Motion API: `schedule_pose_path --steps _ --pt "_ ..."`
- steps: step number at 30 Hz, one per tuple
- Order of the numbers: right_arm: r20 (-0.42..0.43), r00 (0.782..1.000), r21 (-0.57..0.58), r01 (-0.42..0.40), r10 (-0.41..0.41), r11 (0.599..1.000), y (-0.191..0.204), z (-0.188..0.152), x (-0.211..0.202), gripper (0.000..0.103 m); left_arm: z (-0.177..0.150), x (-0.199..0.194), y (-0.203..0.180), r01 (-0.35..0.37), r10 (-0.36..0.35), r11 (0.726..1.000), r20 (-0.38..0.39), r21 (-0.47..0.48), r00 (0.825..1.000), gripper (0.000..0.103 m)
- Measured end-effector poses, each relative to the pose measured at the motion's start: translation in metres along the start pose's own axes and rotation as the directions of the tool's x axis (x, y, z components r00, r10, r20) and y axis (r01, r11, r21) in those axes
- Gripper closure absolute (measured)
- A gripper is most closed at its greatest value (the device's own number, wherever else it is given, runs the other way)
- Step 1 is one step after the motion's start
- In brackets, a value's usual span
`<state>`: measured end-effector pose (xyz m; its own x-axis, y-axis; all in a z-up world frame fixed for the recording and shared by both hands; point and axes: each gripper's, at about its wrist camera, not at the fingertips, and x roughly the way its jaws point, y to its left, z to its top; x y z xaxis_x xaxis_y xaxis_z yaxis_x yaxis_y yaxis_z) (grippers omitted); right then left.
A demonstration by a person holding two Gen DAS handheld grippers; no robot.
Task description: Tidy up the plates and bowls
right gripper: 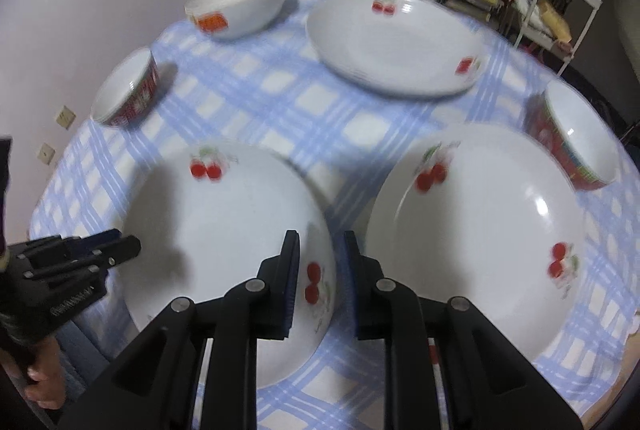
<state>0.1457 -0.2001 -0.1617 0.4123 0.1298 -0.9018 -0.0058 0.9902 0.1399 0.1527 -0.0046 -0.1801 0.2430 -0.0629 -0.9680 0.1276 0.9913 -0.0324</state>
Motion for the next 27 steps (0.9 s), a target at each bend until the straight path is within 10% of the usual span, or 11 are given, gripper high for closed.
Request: schedule_pose_path --steps 3,8,13,27 --pt "0.048 0.999 0.015 0.017 -0.018 1.0 -0.009 0.01 -0.021 0.08 0.005 -0.017 -0.009 -0.025 0.024 0.999 0.063 0.025 0.998 0.049" --pt "0.136 0.988 0.099 0.064 -0.077 0.993 -0.039 0.018 -0.055 0.028 0.014 -0.04 -0.03 -0.067 0.056 0.994 0.136 0.082 0.989 0.025" --pt "0.173 0.973 0.14 0.13 -0.153 0.982 -0.071 0.024 -0.079 0.006 0.021 -0.049 -0.052 -0.039 0.025 0.995 0.16 0.087 0.987 0.022" --pt "0.134 0.975 0.218 0.144 -0.175 0.965 -0.149 0.011 -0.095 0.006 0.053 -0.057 -0.136 0.064 -0.104 0.971 0.165 0.228 0.981 0.022"
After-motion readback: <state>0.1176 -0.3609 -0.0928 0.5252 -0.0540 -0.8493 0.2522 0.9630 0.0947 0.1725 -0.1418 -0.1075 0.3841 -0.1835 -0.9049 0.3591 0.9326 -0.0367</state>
